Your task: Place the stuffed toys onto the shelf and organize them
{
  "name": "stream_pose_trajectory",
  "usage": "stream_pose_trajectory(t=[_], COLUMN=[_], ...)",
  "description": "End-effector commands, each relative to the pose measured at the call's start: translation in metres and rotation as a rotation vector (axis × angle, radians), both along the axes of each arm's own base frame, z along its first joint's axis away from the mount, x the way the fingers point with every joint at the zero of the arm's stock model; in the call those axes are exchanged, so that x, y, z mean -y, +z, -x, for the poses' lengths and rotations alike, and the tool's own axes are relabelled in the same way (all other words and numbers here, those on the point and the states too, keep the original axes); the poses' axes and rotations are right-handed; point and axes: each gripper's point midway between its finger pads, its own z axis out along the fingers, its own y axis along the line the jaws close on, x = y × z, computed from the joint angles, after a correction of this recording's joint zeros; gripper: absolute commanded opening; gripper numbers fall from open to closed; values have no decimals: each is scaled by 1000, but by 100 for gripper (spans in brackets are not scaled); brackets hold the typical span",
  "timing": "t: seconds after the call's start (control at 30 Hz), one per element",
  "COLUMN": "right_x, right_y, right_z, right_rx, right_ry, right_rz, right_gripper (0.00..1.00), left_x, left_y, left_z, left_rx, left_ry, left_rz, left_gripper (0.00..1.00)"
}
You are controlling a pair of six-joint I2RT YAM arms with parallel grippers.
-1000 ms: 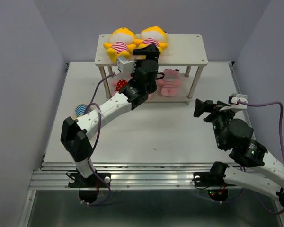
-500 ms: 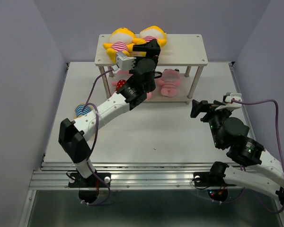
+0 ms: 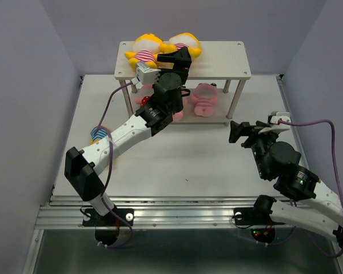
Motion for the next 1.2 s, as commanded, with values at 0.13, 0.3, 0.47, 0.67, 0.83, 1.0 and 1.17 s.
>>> stream_pose_trajectory(t=[0.13,0.3,0.47,0.67,0.83,1.0,1.17], right_x=[-4,-9,-14,-20,-28,-31,-36], right_y=[5,2,2,2,0,-2,-2], right_z=[-1,-2,-3,-3,-4,-6,-7], right_rx=[11,1,-7,-8,-20,-27,-31], right_ry=[17,33,47,78,102,104,119], right_rz=[6,21,33,34,52,63,71], right_gripper=[100,100,100,100,100,100,100], left_x=[-5,-7,-5,-11,-15,-20,-23], left_y=[32,35,23,12,8,-4,-12], left_z=[13,17,25,33,40,45,52], left_rx=[62,69,65,57,56,43,38], left_ry=[-23,-36,-83,-101,-113,-121,-143], left_rz=[6,-7,-27,-32,-40,-38,-43], left_gripper=[99,99,99,99,99,99,99])
